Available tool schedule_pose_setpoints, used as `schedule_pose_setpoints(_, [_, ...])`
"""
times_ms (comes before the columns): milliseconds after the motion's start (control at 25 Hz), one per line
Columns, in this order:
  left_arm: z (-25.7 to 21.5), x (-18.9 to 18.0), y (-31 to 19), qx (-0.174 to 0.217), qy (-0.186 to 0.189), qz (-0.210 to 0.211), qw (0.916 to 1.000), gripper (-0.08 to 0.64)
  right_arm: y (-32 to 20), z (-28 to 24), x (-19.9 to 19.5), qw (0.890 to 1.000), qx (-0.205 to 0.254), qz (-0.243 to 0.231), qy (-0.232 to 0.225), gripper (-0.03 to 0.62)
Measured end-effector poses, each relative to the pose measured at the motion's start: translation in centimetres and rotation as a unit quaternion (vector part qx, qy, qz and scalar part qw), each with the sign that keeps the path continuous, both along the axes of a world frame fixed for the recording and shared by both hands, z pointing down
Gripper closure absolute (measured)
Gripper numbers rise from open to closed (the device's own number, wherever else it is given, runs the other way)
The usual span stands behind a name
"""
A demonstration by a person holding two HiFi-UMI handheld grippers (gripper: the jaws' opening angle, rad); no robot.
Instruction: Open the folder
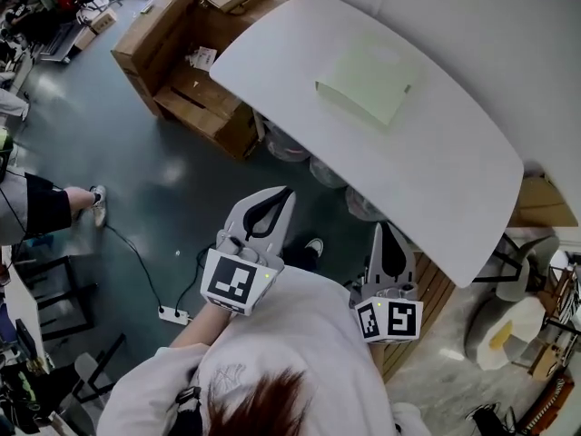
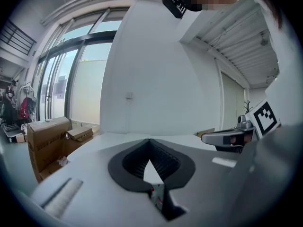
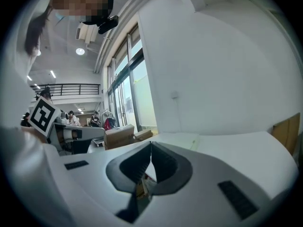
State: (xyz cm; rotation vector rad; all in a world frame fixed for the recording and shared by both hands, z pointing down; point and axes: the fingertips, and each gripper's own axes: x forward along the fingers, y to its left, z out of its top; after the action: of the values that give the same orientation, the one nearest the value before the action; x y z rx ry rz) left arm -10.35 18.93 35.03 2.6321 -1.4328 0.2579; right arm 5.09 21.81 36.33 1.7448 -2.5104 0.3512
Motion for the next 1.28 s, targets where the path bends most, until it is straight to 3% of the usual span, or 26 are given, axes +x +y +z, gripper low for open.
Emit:
schedule_pose_setpoints(320, [-0.6,2.9,-1.1,0.008,0.002,-0.002,1.0,0.558,-1.1,-0.1,2.9,1.0,0.005,-0.004,-0.006,0.584])
schedule_pose_setpoints(640, [-0.1,3.5,-1.5,0.01,-0.007,0.002,0.9999,0.558,-1.7,0.5,3.5,1.0,-0.001,-0.004,-0.012,0.584])
schedule_pose_setpoints(800, [0.0,3.4,-2.2,-0.017,0.006,-0.011,0.9998,0.558,-2.4,0.8,3.2,1.0,-0.004,-0.005,-0.015,0.584])
schedule_pose_setpoints(1280, [0.5,3.6,-10.0,0.003,-0.013,0.044,0.999,0.558,-9.1,1.2,2.9,0.999,-0.011,0.028,-0.02,0.584])
